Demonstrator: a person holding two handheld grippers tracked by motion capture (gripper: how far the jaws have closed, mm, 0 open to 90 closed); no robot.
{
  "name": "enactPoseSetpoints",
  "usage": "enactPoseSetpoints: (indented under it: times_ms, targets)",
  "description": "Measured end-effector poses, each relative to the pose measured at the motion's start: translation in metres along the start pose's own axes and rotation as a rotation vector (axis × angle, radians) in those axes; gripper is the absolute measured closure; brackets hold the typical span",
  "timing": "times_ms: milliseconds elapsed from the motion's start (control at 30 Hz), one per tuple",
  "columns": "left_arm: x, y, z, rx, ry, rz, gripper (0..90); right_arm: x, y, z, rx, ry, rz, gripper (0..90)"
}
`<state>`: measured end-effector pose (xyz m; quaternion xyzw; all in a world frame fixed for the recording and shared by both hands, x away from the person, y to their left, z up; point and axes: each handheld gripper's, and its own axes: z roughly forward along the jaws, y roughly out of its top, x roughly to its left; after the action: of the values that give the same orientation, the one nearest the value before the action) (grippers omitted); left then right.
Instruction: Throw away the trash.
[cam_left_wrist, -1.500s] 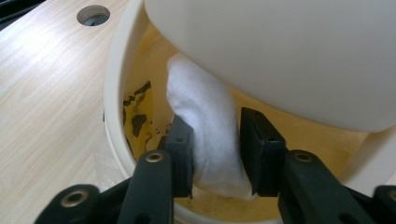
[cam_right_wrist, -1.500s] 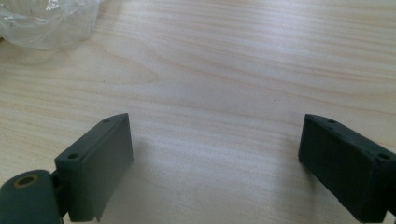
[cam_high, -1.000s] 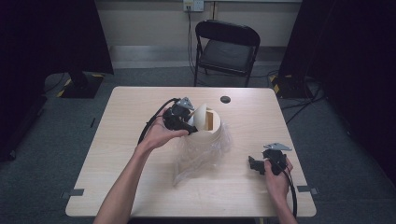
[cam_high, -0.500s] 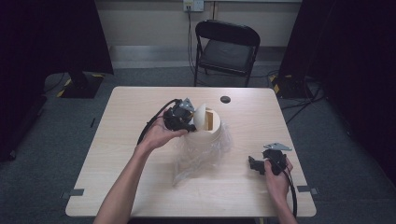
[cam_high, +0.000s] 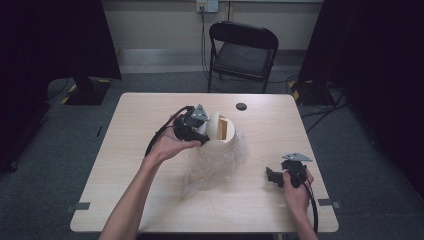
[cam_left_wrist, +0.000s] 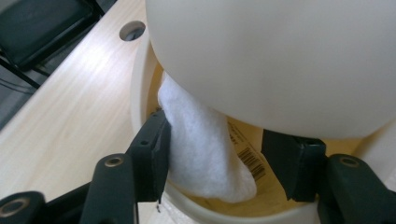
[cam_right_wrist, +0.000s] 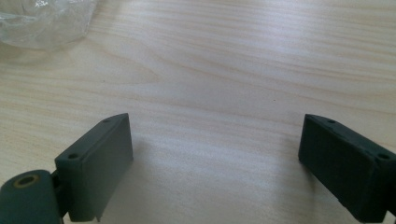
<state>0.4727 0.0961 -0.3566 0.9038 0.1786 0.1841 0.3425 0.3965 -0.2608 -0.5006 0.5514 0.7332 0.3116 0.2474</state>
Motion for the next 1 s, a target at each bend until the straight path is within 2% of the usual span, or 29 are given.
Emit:
enactPoseSetpoints:
  times_ms: [167,233,333,567,700,733,767,833,967,1000]
  targets:
    - [0.006,-0.003,-0.005,-0.025,-0.017,-0.037,41.2,0.0,0.0,0.0,0.0,0.001,0.0,9.1]
    - [0.007,-0.004,-0.006,-0.028,-0.014,-0.045,36.7,0.0,0.0,0.0,0.001,0.001,-0.001,9.0]
    - [0.013,-0.009,-0.011,-0.033,-0.026,-0.08,35.4,0.0,0.0,0.0,0.001,0.001,-0.001,9.0]
    - [0.019,-0.014,-0.022,-0.07,-0.041,-0.116,35.3,0.0,0.0,0.0,0.0,0.0,0.001,9.0]
    - [0.022,-0.021,-0.03,-0.122,-0.027,-0.172,32.4,0.0,0.0,0.0,0.0,0.001,0.0,9.0]
    - [0.022,-0.024,-0.03,-0.147,-0.019,-0.211,31.6,0.0,0.0,0.0,0.0,0.001,0.0,9.0]
    - [0.023,-0.025,-0.03,-0.142,-0.01,-0.228,30.5,0.0,0.0,0.0,0.0,0.001,0.0,9.0]
    - [0.021,-0.026,-0.033,-0.144,-0.005,-0.234,26.8,0.0,0.0,0.0,0.0,0.001,0.0,9.0]
    - [0.021,-0.035,-0.042,-0.155,0.022,-0.236,26.1,0.0,0.0,0.0,0.0,0.001,0.0,9.0]
    - [0.022,-0.038,-0.044,-0.16,0.026,-0.256,25.8,0.0,0.0,0.0,0.001,0.001,-0.001,9.0]
